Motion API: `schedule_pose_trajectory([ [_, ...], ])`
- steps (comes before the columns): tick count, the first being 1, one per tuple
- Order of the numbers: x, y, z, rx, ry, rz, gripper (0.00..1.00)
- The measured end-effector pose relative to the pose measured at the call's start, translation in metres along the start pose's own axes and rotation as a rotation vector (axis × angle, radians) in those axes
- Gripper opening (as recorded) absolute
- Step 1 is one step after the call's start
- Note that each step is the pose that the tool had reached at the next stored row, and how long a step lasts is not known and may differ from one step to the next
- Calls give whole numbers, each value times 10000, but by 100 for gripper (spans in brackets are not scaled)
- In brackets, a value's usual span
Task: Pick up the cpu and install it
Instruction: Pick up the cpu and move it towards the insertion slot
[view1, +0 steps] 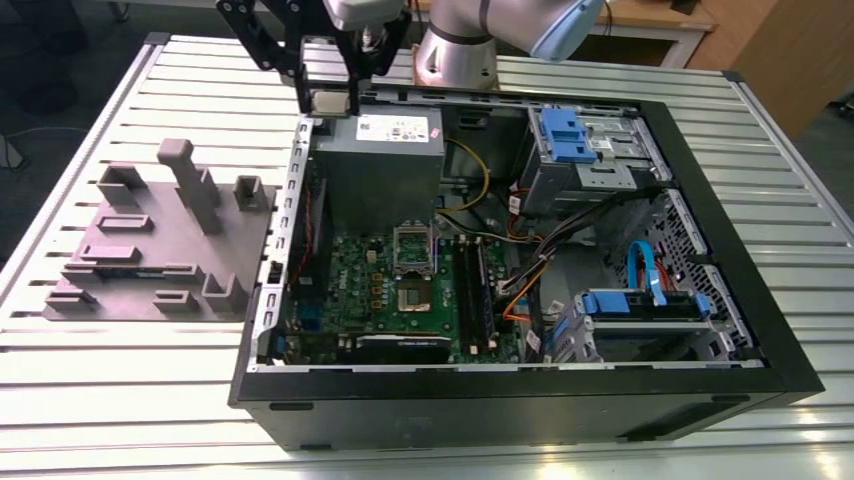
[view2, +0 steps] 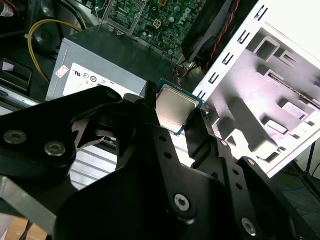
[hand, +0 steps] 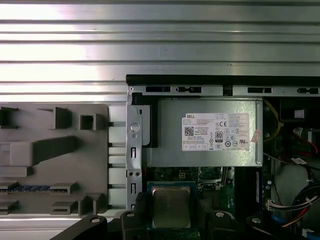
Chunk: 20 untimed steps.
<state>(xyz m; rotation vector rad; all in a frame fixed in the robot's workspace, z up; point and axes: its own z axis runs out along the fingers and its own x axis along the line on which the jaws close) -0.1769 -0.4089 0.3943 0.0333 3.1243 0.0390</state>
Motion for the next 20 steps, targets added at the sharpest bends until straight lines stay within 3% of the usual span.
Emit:
schedule_pose_trajectory([
  [20, -136, 3, 2, 1, 0, 0, 47],
])
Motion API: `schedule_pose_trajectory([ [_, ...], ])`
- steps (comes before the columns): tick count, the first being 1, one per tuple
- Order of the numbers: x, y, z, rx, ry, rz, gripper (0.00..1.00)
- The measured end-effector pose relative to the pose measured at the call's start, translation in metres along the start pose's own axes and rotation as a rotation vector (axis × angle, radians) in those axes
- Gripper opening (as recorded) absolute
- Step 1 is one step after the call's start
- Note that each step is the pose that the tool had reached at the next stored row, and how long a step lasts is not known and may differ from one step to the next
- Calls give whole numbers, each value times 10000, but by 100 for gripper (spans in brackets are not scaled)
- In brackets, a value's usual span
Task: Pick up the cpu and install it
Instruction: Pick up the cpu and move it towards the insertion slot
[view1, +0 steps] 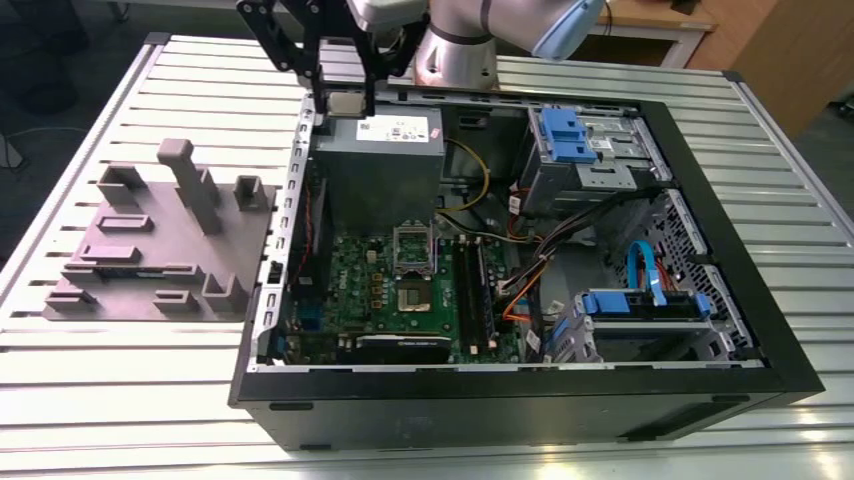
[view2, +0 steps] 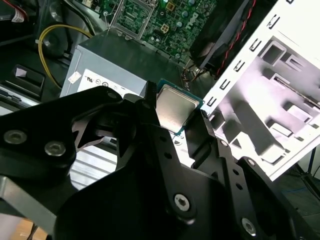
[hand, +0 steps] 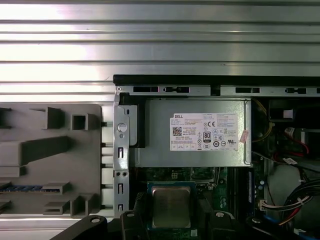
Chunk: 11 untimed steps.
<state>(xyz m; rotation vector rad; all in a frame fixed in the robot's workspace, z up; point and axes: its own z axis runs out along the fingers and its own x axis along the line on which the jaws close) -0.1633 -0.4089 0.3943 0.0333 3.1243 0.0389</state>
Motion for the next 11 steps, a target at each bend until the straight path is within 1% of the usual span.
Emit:
schedule_pose_trajectory([
  [11, -71, 2, 1, 0, 0, 1, 47],
])
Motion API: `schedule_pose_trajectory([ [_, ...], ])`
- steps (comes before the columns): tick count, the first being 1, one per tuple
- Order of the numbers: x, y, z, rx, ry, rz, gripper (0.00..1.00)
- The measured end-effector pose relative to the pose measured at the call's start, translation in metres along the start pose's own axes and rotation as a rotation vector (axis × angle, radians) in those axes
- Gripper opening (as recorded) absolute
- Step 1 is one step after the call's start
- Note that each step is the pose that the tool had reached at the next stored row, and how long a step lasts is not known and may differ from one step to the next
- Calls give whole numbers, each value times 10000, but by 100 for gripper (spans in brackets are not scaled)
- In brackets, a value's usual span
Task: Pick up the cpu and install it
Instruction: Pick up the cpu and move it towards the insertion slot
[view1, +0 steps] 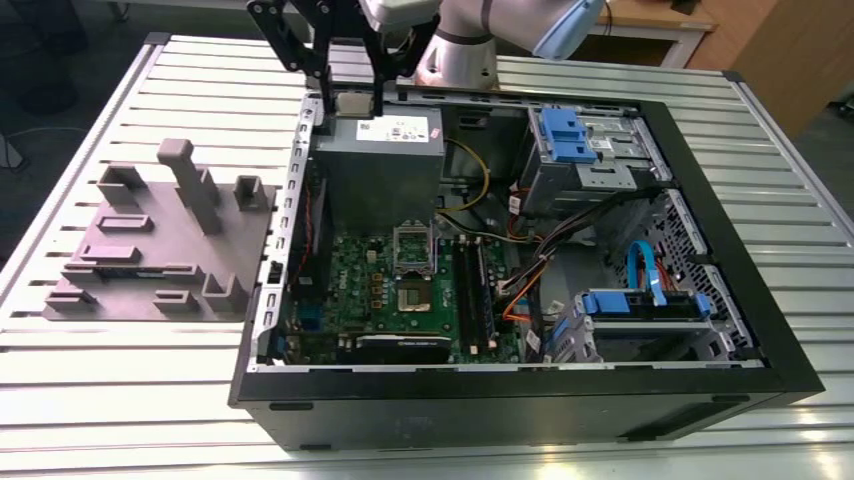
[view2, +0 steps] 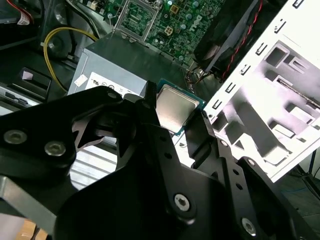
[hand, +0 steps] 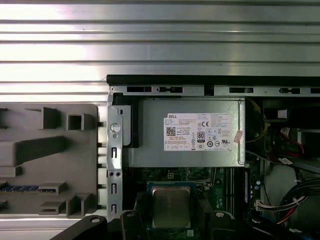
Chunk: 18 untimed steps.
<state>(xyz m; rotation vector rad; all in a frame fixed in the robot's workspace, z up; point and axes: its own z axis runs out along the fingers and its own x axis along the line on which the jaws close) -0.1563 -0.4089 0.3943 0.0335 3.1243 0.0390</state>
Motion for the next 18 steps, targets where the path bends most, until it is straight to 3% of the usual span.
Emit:
schedule_pose_trajectory([
  [18, -104, 2, 2, 0, 0, -1, 47],
])
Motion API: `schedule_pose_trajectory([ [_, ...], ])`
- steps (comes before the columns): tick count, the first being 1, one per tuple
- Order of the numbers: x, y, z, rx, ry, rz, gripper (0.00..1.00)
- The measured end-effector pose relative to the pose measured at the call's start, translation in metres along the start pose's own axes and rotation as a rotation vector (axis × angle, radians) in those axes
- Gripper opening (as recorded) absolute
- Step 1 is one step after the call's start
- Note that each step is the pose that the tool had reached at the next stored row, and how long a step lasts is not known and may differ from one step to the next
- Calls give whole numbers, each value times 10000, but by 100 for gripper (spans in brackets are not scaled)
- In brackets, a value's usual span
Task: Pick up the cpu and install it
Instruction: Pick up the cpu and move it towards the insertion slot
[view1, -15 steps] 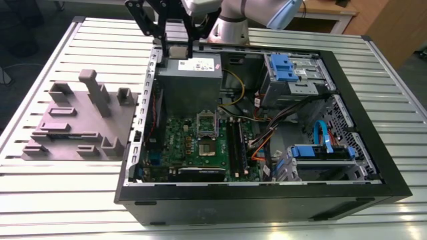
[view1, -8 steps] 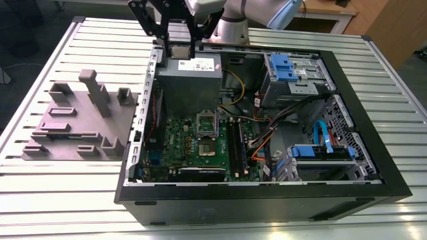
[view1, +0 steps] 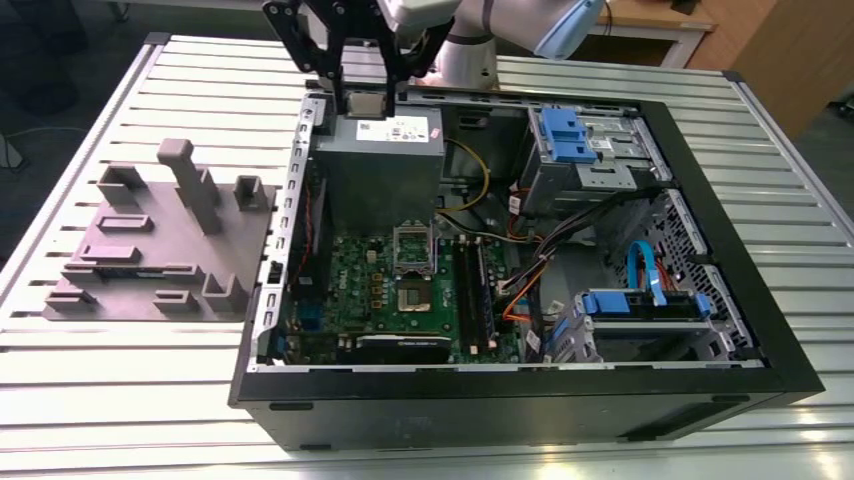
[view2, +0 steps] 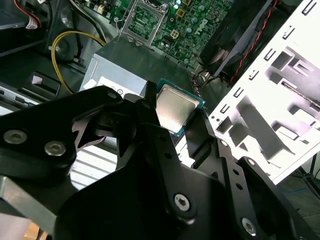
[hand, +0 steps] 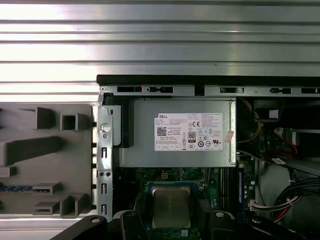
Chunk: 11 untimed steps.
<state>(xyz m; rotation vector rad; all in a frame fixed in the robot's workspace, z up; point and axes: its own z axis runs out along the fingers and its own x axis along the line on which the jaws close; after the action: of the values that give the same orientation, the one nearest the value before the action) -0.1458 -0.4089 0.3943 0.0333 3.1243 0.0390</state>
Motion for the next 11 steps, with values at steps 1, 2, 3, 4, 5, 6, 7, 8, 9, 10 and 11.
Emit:
schedule_pose_trajectory([
  [1, -5, 0, 0, 0, 0, 0, 47],
  [2, -9, 0, 0, 0, 0, 0, 47],
  [3, -12, 0, 0, 0, 0, 0, 47],
  [4, -16, 0, 0, 0, 0, 0, 47],
  [5, -20, 0, 0, 0, 0, 0, 47],
  [6, -24, 1, 0, 0, 0, 0, 47],
  [7, -30, 1, 1, 0, 0, 0, 47],
  [8, -37, 1, 1, 0, 0, 0, 47],
  [9, -43, 1, 1, 0, 0, 0, 47],
  [10, -48, 1, 1, 0, 0, 0, 47],
  [11, -54, 1, 1, 0, 1, 0, 47],
])
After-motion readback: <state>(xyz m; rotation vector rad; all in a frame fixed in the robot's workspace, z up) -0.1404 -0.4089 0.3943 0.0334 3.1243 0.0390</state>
